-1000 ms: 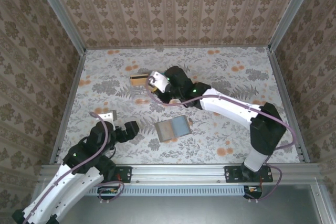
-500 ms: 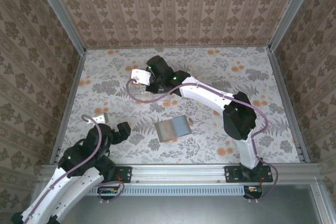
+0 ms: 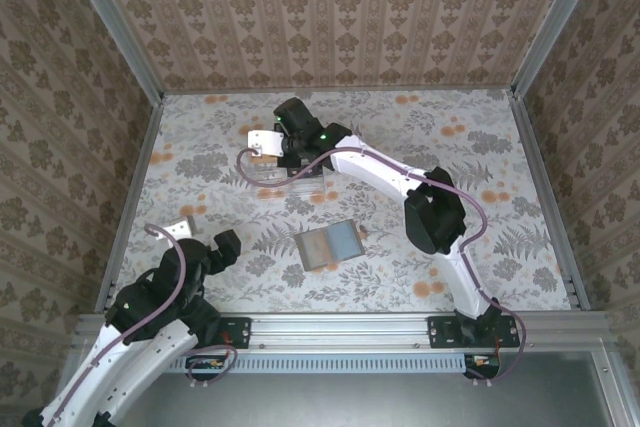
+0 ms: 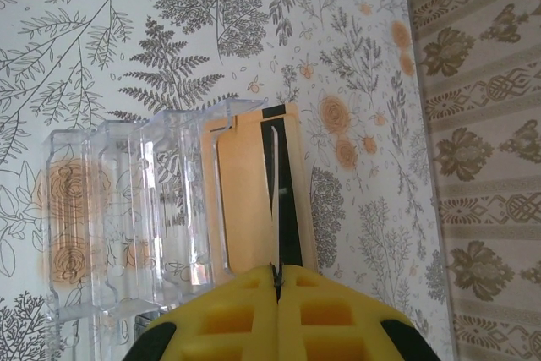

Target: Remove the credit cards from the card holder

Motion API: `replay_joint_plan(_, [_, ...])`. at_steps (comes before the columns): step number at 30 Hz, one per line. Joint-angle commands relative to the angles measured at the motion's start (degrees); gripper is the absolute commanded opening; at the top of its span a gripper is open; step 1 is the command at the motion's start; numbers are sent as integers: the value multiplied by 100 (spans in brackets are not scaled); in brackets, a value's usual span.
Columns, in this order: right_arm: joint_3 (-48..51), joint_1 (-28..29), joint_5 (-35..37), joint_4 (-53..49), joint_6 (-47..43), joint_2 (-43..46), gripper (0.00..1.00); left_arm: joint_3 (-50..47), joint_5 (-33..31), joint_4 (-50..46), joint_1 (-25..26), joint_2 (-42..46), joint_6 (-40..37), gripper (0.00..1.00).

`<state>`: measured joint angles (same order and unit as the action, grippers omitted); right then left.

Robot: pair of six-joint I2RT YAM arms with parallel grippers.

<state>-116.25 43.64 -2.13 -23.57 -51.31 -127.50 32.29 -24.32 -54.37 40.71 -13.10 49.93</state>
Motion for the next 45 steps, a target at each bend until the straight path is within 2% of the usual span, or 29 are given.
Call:
replay_joint_plan(1, [-196,-6,-157,-138,-143,-193,0,106,-144,25,-61,41,-16,100])
replay_joint_plan(31, [-516,55,111,-73,-46,-677,0,-22,22,89,-65,42,-19,100])
replay_joint_plan(32, [-508,51,125,-65,-38,-686,1,-21,23,93,-66,45,-19,100])
replay_joint_plan(34, [-510,51,188,5,-16,-701,27,-33,31,92,-71,41,-23,100])
replay_joint_plan(36, [-513,56,238,83,-11,-713,35,-24,48,101,-66,46,-27,100])
replay_joint_plan(45, [-501,36,515,393,88,-758,37,-48,100,150,-76,53,-76,100])
